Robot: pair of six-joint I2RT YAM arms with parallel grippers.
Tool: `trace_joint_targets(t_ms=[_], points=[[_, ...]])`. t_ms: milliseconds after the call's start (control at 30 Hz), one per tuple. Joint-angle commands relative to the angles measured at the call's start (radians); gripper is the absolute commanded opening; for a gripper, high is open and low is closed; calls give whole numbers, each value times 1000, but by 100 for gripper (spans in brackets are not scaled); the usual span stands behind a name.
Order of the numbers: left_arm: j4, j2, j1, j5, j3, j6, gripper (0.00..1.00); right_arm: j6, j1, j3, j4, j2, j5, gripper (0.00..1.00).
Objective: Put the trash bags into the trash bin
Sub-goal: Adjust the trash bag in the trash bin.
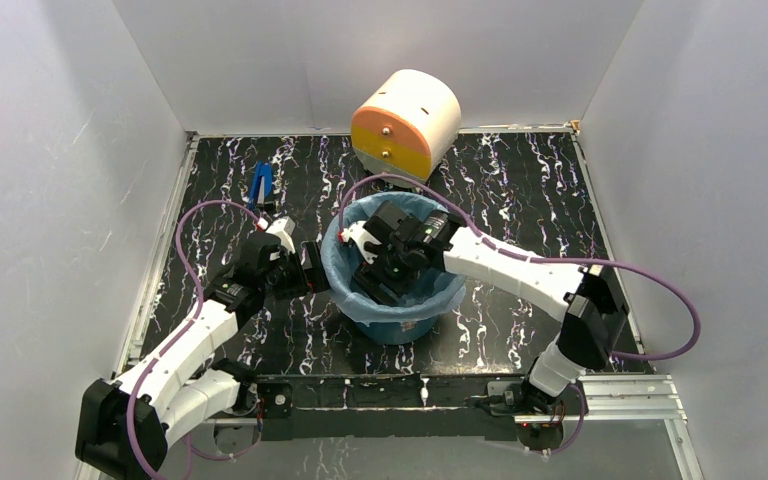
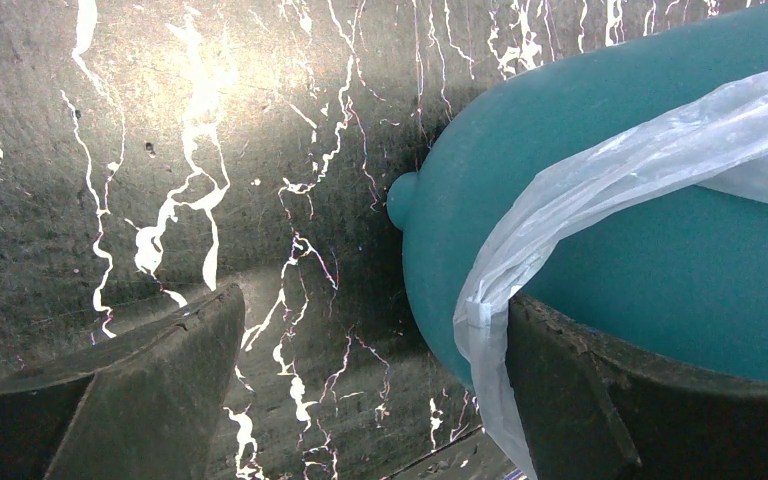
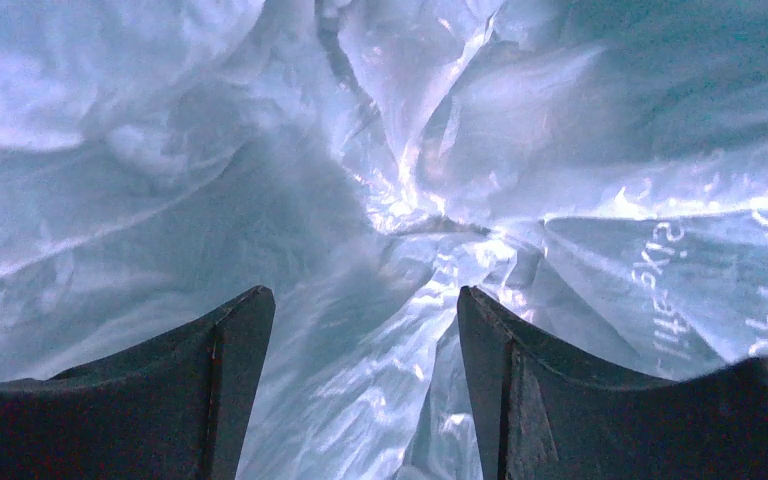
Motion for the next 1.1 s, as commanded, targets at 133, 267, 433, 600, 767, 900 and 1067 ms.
trace_joint_targets(t_ms=[133, 267, 433, 600, 767, 900, 1067], points=[[-11, -14, 0, -8, 29, 8, 94, 33, -4, 160, -160, -32, -30, 75], [-14, -9, 1, -1, 35, 14, 94, 39, -3, 225, -210, -37, -97, 73], [-25, -15, 1, -8, 31, 17, 94, 59, -3, 198, -309, -3, -69, 71], [-22, -9, 1, -6, 32, 15, 94, 68, 0, 79, -291, 15, -68, 71], [-21, -13, 1, -6, 33, 13, 94, 64, 0, 19, -228, 75, -66, 72], [-25, -17, 0, -10, 32, 15, 94, 46, 0, -22, -175, 133, -52, 72], [-45, -30, 1, -21, 37, 20, 94, 59, 1, -69, -161, 161, -33, 72]])
